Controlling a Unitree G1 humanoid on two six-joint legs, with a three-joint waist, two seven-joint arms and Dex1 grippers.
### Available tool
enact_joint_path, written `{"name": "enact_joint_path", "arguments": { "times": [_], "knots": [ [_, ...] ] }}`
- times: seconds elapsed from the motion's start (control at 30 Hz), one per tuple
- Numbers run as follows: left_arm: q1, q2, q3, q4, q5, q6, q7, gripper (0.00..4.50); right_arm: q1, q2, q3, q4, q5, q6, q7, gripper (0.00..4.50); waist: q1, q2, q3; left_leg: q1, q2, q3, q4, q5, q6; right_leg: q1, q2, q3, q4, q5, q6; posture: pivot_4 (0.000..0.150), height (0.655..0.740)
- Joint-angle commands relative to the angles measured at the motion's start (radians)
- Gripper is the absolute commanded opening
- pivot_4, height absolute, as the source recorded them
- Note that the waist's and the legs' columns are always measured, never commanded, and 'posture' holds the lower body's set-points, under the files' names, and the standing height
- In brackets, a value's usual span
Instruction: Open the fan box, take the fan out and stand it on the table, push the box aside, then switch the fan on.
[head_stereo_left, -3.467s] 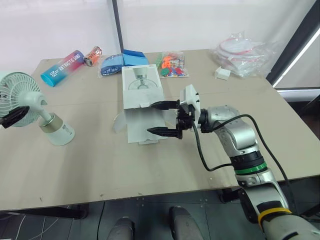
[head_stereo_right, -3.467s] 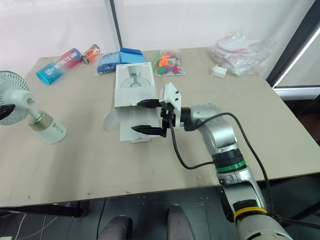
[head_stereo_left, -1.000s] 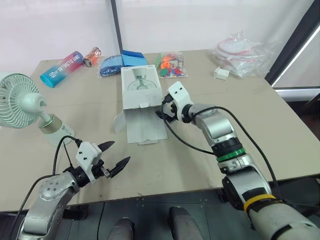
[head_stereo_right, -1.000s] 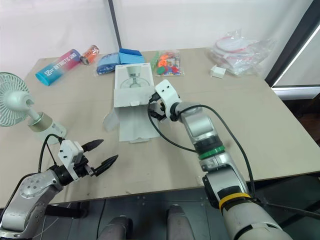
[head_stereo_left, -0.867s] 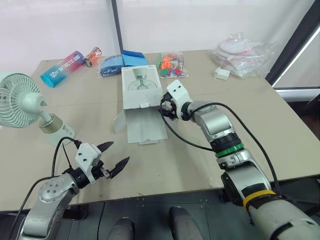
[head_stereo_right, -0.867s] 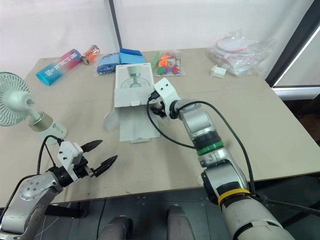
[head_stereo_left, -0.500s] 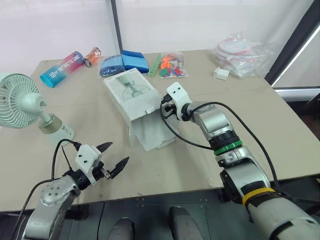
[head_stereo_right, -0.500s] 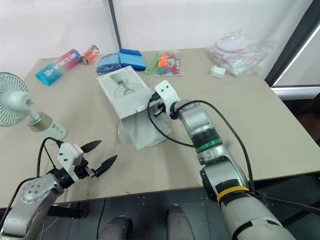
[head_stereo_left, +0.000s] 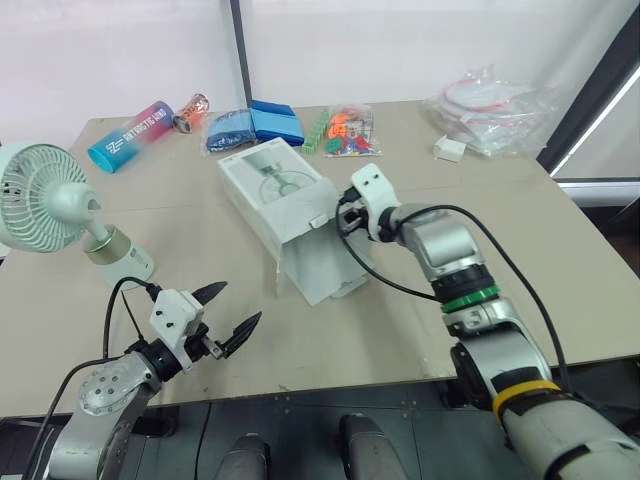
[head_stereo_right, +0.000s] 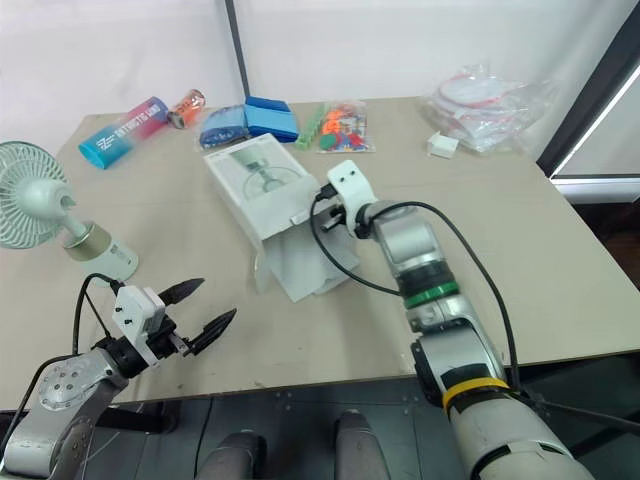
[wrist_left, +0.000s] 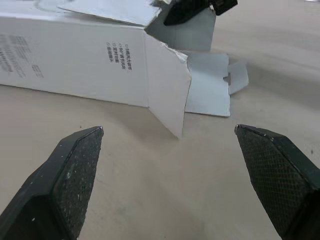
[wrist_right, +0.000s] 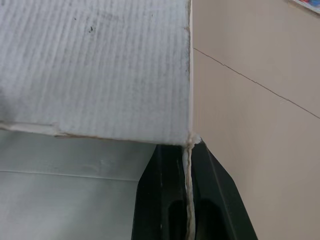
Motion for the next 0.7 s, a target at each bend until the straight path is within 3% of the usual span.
{"name": "enact_joint_path", "arguments": {
  "times": [0.03, 0.5, 0.7],
  "knots": [
    [-0.025, 0.025, 0.022, -0.035, -0.031, -0.013, -0.030, 4.50, 0.060, -0.072, -0.070, -0.120, 0.001, 0.071, -0.025, 0.04, 0.004, 0.000, 0.000, 0.000, 0.000, 0.000, 0.000, 0.000, 0.000, 0.000, 0.000, 0.000, 0.000, 0.000, 0.000, 0.150, 0.7400],
    [-0.208, 0.083, -0.096, 0.056, -0.143, 0.052, -0.276, 4.50, 0.196, -0.268, -0.326, -0.246, 0.024, 0.234, -0.149, 0.04, 0.019, 0.001, 0.000, 0.000, 0.000, 0.001, 0.000, -0.001, 0.003, 0.002, 0.000, 0.000, -0.004, 0.001, 0.001, 0.150, 0.7400],
    [-0.319, 0.084, -0.141, 0.150, -0.125, 0.039, -0.358, 4.50, 0.275, -0.330, -0.417, -0.333, 0.038, 0.312, -0.177, 0.04, 0.020, 0.001, 0.000, 0.000, 0.000, 0.001, 0.001, -0.001, 0.003, 0.003, 0.000, 0.000, -0.005, 0.001, 0.002, 0.150, 0.7400]
  ]
}}
